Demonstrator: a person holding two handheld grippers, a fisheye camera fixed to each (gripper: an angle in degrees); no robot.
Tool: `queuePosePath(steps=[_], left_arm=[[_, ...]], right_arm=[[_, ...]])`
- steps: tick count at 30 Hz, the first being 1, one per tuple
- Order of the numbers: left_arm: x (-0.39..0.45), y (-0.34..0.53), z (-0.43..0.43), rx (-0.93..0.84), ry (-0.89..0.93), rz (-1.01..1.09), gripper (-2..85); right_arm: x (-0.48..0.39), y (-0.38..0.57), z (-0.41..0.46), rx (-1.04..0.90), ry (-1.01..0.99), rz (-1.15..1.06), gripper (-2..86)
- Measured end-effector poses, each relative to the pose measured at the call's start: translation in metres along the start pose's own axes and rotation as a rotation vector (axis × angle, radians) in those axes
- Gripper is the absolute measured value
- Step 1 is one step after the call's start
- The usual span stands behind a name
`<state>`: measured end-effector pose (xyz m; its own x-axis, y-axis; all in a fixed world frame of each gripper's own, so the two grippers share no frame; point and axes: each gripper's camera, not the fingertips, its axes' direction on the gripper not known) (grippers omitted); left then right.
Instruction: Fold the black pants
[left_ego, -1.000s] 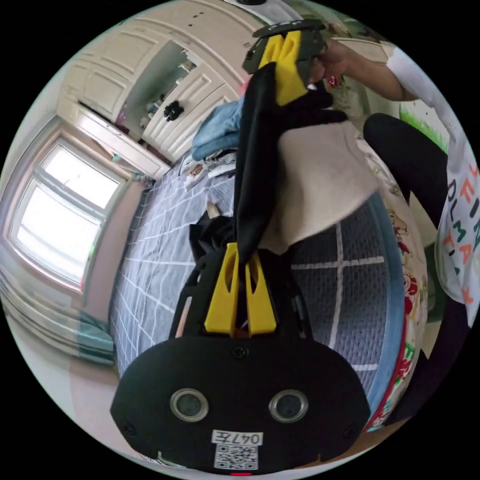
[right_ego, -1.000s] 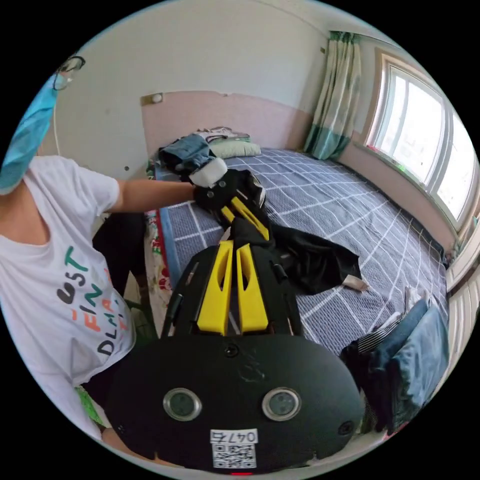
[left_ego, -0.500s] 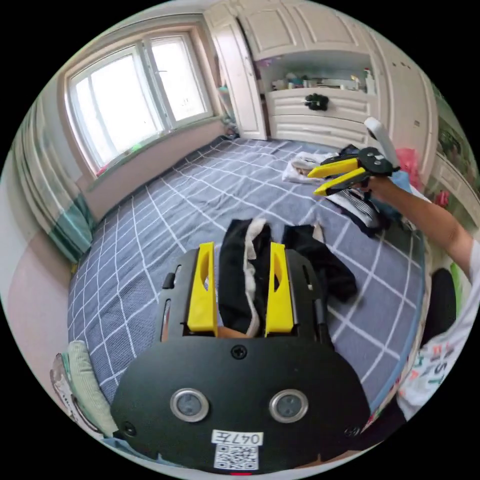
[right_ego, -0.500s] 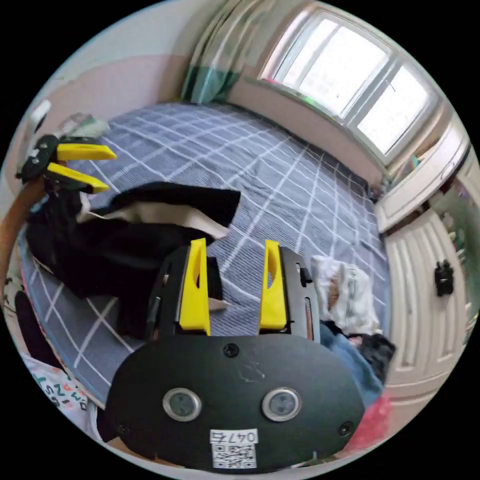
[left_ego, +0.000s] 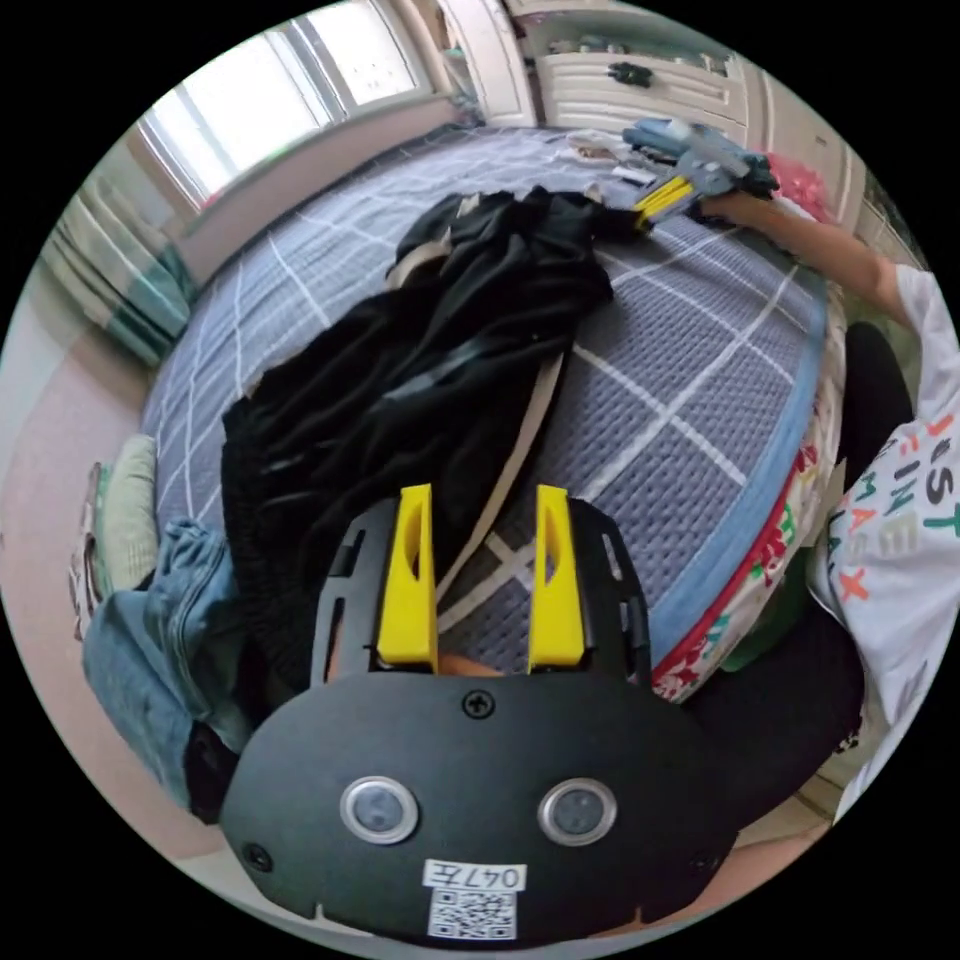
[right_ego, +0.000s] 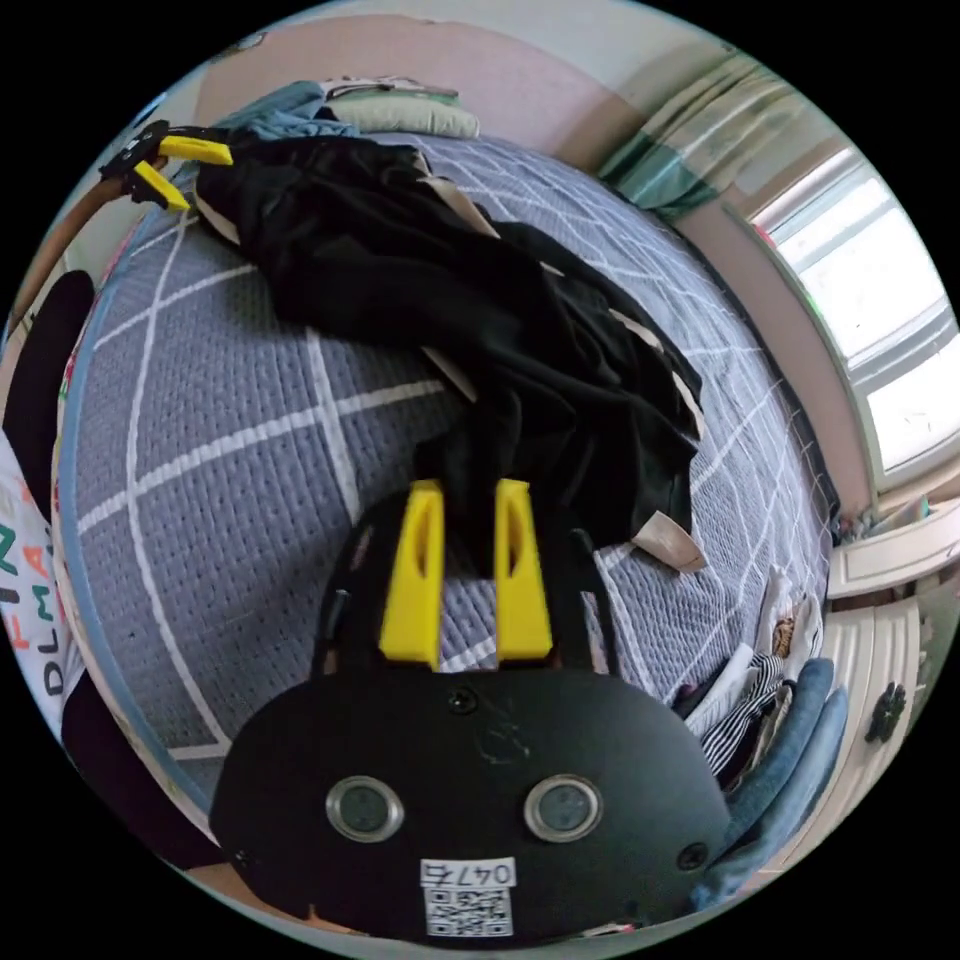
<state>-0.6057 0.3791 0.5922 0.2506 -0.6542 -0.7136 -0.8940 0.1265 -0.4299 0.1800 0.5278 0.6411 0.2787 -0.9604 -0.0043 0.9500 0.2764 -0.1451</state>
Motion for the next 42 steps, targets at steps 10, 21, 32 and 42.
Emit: queuePosePath(steps=[10, 21, 32, 42], left_arm=[[-0.06, 0.014, -0.047, -0.096, 0.187, 0.133, -0.1], [-0.115, 0.049, -0.072, -0.091, 0.297, 0.146, 0.1], [-0.151, 0.061, -0.074, -0.138, 0.256, 0.072, -0.1], [-0.21, 0.092, -0.121, -0.012, 0.215, -0.089, -0.2]], right_arm=[[-0.036, 0.037, -0.175, 0.019, -0.21, -0.047, -0.1], [0.047, 0.1, -0.13, -0.085, -0.321, 0.249, 6.9], [-0.102, 0.12, -0.115, -0.01, -0.362, 0.247, 11.6], [-0.13, 0.116, -0.118, -0.093, -0.289, 0.159, 0.2]])
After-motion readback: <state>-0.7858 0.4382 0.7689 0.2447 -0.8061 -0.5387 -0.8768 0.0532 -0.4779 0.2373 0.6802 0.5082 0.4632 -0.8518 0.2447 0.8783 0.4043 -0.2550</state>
